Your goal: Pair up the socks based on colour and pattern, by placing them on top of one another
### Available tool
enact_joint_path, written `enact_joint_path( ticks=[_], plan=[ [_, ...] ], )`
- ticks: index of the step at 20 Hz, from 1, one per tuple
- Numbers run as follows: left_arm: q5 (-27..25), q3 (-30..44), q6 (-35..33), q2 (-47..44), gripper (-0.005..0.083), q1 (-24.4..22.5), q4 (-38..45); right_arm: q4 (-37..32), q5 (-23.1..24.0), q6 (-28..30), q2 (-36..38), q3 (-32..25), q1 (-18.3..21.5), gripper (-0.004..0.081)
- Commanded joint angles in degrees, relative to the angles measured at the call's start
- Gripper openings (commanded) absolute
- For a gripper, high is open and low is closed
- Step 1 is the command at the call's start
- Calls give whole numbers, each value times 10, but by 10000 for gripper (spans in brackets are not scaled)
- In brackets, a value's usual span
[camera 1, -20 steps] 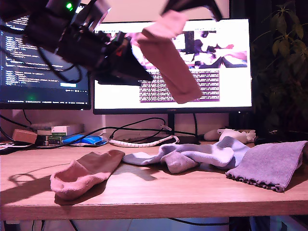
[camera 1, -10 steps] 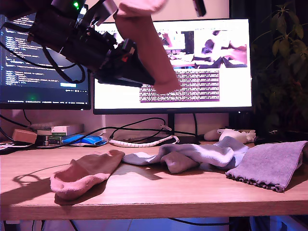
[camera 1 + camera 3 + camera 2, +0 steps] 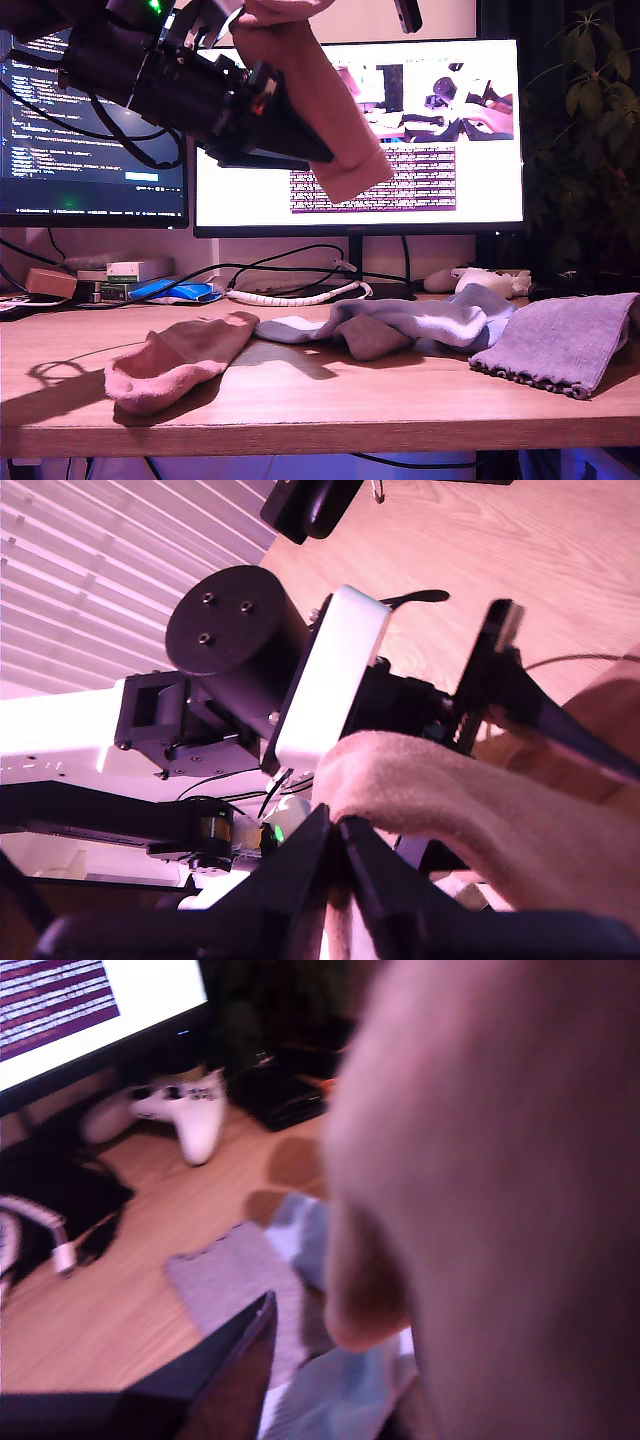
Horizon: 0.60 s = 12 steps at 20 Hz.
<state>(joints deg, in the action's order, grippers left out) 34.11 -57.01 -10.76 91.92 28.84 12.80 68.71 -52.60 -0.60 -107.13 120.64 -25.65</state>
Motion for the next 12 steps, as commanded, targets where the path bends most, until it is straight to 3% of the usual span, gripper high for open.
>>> enact_joint_path(
  ticks=[1,2,3,12],
  plan=[
    [22,0,-2,-4,71,0,3,-2,-4,3,18,2,-4,-11],
    [31,0,-3,-4,-4,0,3,-2,-4,6,18,2,-2,-11],
    [31,0,-7,-4,-22,0,2,-2,-4,6,18,2,4,-11],
    [-42,0,-60,-4,-24,-63,-18,9,17,7,18,2,15,-11]
  ],
)
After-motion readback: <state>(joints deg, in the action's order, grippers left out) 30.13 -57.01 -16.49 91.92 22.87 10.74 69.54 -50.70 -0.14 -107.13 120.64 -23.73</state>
